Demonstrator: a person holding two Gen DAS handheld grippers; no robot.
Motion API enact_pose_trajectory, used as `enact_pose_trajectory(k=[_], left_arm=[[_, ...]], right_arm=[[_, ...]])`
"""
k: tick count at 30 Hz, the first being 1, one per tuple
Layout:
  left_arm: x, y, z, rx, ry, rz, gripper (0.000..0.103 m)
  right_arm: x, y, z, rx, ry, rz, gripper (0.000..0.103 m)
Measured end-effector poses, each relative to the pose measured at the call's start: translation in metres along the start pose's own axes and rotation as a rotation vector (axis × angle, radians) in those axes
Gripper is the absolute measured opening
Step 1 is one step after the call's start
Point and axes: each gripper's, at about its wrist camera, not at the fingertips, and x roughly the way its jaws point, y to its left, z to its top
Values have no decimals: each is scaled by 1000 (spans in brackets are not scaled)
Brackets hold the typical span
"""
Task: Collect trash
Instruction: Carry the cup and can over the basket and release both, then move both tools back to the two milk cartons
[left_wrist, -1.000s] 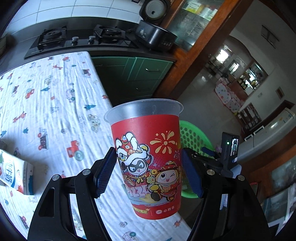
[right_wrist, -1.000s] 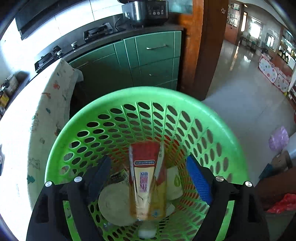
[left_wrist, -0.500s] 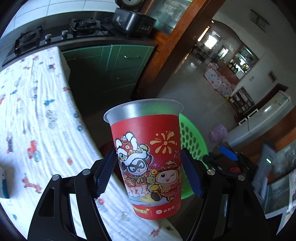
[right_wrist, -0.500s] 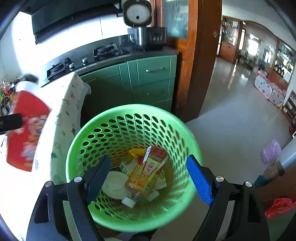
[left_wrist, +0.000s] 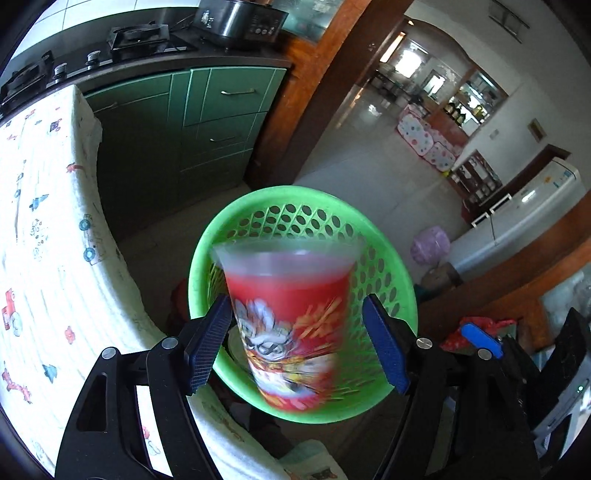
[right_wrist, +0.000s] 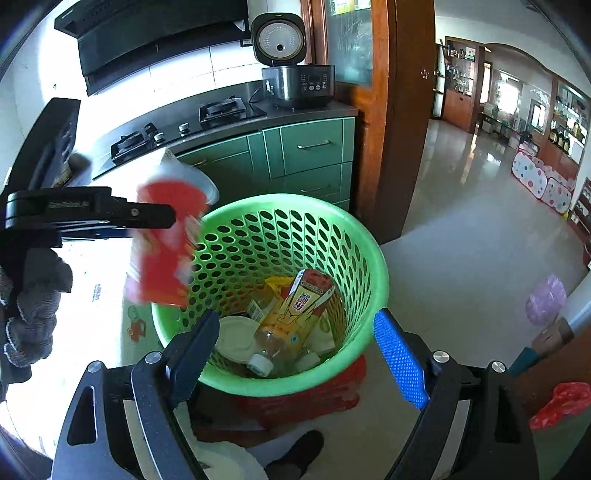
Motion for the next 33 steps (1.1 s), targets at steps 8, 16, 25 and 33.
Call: enact_pose_trajectory(k=[8,16,25,33], left_arm=[[-37,12,-14,22,-40,59,73],[-107,56,-40,6,-119,191,73],[-180,144,-64,-104,-183,355,73],[-243,228,-84,-226,-230,465,73]], right_arm=[[-8,10,-2,-3,-12,22,83],[-21,50,0,-48,-31,96,83],[-27,124,10,-151,-39,194,83],[-17,195,20,-272,-15,272,84]])
